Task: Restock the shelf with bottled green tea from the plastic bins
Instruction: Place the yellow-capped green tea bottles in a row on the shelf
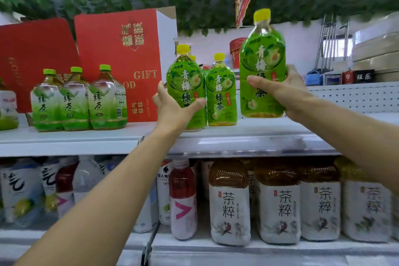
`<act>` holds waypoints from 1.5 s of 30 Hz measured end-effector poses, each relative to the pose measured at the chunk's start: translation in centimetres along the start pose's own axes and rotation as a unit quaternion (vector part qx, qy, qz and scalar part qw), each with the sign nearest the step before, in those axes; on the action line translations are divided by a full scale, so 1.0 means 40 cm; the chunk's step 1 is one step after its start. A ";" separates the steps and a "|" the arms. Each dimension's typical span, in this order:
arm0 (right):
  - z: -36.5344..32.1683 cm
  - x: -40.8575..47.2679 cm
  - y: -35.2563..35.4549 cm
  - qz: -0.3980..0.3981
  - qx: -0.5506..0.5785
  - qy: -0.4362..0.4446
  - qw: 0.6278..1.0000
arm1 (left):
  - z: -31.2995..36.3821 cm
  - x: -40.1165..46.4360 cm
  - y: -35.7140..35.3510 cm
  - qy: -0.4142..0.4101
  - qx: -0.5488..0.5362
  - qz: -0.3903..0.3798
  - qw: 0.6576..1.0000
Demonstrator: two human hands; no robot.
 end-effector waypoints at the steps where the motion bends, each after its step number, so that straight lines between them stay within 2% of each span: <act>1: 0.025 0.016 0.014 0.007 -0.018 -0.008 1.000 | -0.006 0.005 -0.010 0.002 0.011 0.000 1.000; 6: 0.133 0.073 0.059 0.006 -0.047 -0.074 0.996 | -0.013 0.016 -0.043 -0.022 0.152 0.037 0.987; 11: 0.195 0.143 0.071 -0.055 -0.081 -0.110 0.989 | -0.025 0.032 -0.049 -0.024 0.216 0.070 0.974; 17: 0.175 0.148 0.028 -0.096 -0.141 -0.110 0.979 | -0.030 0.033 -0.048 -0.038 0.233 0.080 0.968; 22: 0.173 0.174 0.020 -0.091 -0.197 -0.108 0.970 | -0.029 0.029 -0.048 -0.047 0.243 0.087 0.965; 26: 0.183 0.182 0.020 -0.092 -0.193 -0.101 0.972 | -0.032 0.031 -0.049 -0.050 0.253 0.090 0.962; 31: 0.222 0.205 -0.004 -0.131 -0.201 -0.098 0.966 | -0.036 0.033 -0.052 -0.053 0.266 0.092 0.958; 33: 0.282 0.281 0.021 -0.133 -0.206 -0.076 0.966 | -0.035 0.033 -0.054 -0.054 0.269 0.089 0.958; 39: 0.279 0.278 0.023 -0.116 -0.232 -0.065 0.964 | -0.027 0.030 -0.049 -0.052 0.274 0.095 0.956; 42: 0.307 0.294 0.027 -0.103 -0.273 -0.092 0.952 | -0.022 0.025 -0.046 -0.053 0.275 0.100 0.955; 45: 0.196 0.152 -0.007 -0.101 -0.350 -0.110 0.925 | -0.019 0.020 -0.044 -0.046 0.280 0.098 0.954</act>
Point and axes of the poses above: each hand's wrist, its own x-axis towards the middle knuckle, its own y-axis out of the back of the hand, z = x × y, the point moved 9 cm from there along x, towards the middle knuckle, and after that the axes turned 4 degrees about x, right-handed, at the moved point
